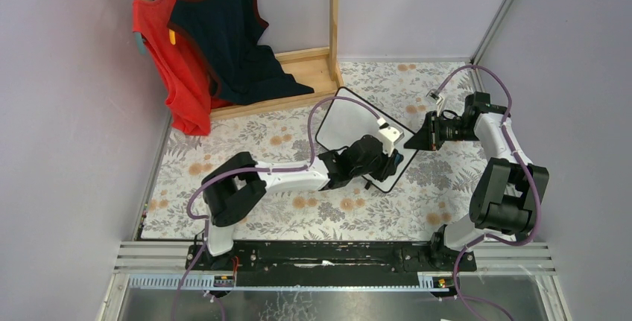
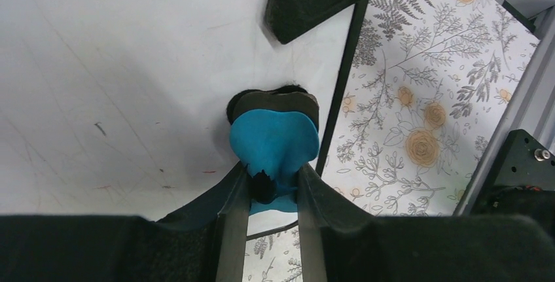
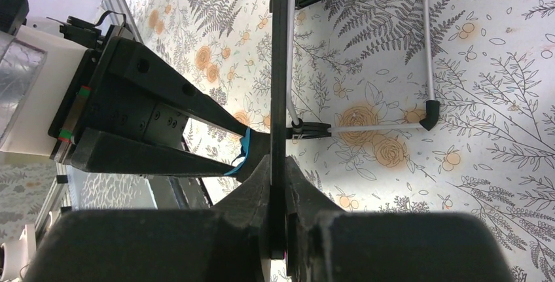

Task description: Erase the whiteboard

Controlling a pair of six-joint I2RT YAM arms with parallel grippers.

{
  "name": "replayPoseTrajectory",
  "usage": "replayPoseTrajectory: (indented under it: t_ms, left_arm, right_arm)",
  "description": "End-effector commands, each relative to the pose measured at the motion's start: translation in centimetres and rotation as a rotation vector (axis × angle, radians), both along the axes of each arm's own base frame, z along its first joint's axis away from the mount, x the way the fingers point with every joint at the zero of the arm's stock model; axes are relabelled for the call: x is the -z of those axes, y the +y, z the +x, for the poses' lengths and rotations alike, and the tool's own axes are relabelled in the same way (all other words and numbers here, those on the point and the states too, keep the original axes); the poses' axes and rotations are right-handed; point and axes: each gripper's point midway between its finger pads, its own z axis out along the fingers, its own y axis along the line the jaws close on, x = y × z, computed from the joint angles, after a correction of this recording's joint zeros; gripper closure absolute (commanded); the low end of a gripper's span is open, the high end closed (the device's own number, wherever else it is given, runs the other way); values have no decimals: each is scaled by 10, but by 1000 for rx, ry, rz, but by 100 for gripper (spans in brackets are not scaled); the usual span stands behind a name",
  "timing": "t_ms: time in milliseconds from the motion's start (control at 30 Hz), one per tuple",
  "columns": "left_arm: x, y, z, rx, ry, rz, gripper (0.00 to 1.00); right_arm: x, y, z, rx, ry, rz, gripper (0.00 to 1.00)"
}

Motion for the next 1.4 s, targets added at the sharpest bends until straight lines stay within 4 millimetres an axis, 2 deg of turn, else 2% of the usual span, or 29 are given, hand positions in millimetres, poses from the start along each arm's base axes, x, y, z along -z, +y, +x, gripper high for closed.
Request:
replayPoseTrajectory:
  t_ms: [0,433,567,667,800,1100,1367]
  left_arm:
    - [-5,27,32,-95,-71,46,100]
    - [-10,113,97,-273,-96,114,100]
    - [-8,125,108,-285,-98,133,100]
    - [-5,118,107,-261,-83,138,100]
    - [-4,95,95,-206,-64,111,100]
    - [-9,23,43,-52,-60,88,100]
    - [-6,-11,1,37,11,21,100]
  right_arm:
    - [-3,8,-10,-27,44,14,100]
    - [-4,8,-11,-30,45,16,100]
    - [-3,9,-11,-31,48,18,100]
    - [-3,9,-11,-33,49,20,100]
    - [-3,9,-11,-36,49,18,100]
    - [-3,9,-12,-37,52,20,100]
    - [-3,9,-11,-38,52,22,100]
